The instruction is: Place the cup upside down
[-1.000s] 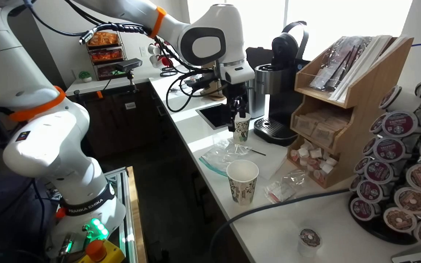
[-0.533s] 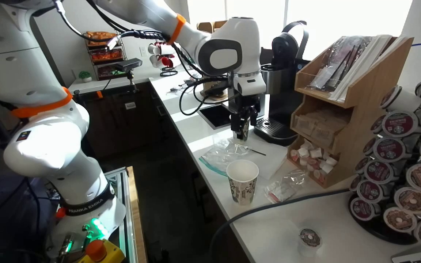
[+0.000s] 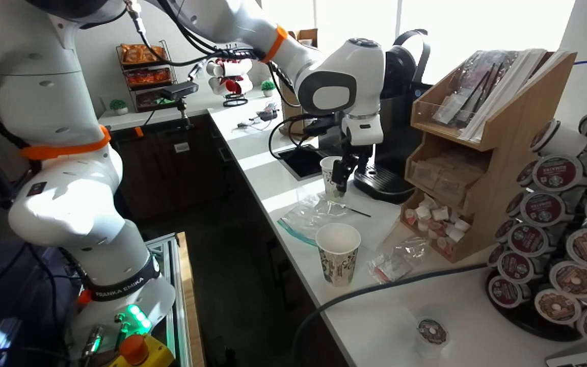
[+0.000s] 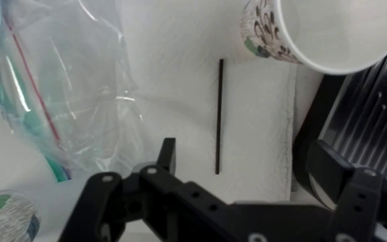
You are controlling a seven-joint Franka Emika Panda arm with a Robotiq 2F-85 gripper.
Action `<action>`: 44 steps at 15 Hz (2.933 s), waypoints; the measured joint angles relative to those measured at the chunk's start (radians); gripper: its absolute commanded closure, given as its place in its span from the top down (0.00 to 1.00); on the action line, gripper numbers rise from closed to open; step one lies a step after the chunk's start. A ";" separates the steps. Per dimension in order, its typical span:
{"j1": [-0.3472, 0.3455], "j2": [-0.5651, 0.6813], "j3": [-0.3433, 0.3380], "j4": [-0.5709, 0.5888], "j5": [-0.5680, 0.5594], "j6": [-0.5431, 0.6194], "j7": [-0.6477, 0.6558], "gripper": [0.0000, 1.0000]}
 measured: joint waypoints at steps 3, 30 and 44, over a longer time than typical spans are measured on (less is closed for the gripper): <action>0.006 0.039 0.000 0.028 0.070 0.000 -0.037 1.00; 0.017 0.255 0.003 0.198 0.374 -0.162 -0.231 1.00; 0.017 0.316 0.000 0.257 0.451 -0.223 -0.231 1.00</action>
